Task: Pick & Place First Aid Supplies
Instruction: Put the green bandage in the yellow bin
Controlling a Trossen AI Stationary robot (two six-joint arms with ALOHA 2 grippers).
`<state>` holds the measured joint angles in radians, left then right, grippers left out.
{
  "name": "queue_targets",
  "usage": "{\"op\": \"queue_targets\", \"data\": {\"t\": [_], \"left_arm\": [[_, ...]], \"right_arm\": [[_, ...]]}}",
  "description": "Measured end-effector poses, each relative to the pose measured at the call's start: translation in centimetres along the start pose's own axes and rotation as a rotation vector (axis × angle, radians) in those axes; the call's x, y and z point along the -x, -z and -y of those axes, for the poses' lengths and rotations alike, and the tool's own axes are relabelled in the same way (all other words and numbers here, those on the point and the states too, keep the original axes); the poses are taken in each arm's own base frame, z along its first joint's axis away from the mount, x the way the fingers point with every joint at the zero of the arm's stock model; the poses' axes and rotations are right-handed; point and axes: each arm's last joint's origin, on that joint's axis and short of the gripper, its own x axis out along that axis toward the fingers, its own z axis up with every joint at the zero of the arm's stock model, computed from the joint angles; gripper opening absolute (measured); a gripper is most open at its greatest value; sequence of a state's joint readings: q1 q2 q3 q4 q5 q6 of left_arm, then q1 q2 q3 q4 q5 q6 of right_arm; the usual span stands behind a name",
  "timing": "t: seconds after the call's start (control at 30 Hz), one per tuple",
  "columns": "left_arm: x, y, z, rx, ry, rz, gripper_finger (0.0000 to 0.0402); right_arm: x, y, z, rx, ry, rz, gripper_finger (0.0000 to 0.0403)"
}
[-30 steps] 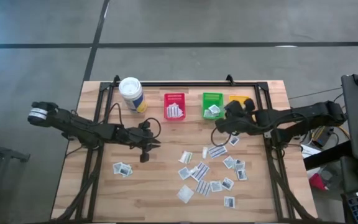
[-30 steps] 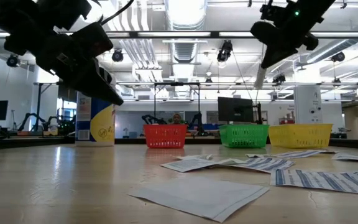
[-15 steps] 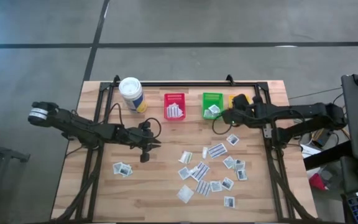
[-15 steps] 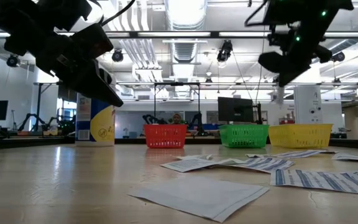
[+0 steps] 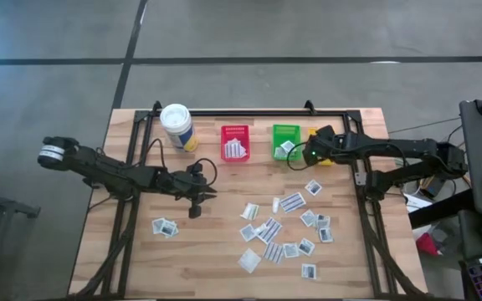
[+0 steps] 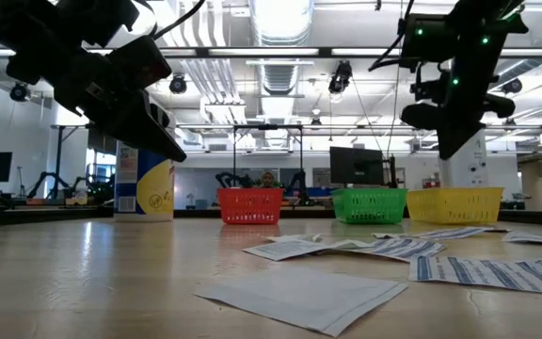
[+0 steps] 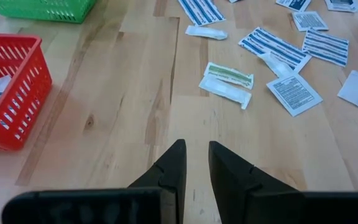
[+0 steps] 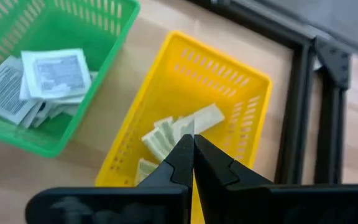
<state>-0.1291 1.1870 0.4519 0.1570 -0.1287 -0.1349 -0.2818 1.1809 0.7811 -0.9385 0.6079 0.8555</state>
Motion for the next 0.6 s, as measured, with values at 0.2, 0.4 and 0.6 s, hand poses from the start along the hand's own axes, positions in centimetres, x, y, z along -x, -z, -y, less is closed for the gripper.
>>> {"op": "queue_targets", "data": {"t": [0.2, 0.4, 0.6], "left_arm": [[0.0, 0.0, 0.0, 0.000, 0.000, 0.000, 0.0064], [0.0, 0.0, 0.0, 0.000, 0.000, 0.000, 0.0064], [0.0, 0.0, 0.0, -0.001, 0.000, 0.000, 0.0064]], "right_arm": [[-0.1, 0.1, -0.1, -0.015, -0.032, -0.037, 0.0008], [-0.7, 0.8, -0.1, -0.036, -0.052, -0.075, 0.0008], [-1.9, 1.9, -0.2, -0.062, -0.066, -0.081, 0.0008]]}}
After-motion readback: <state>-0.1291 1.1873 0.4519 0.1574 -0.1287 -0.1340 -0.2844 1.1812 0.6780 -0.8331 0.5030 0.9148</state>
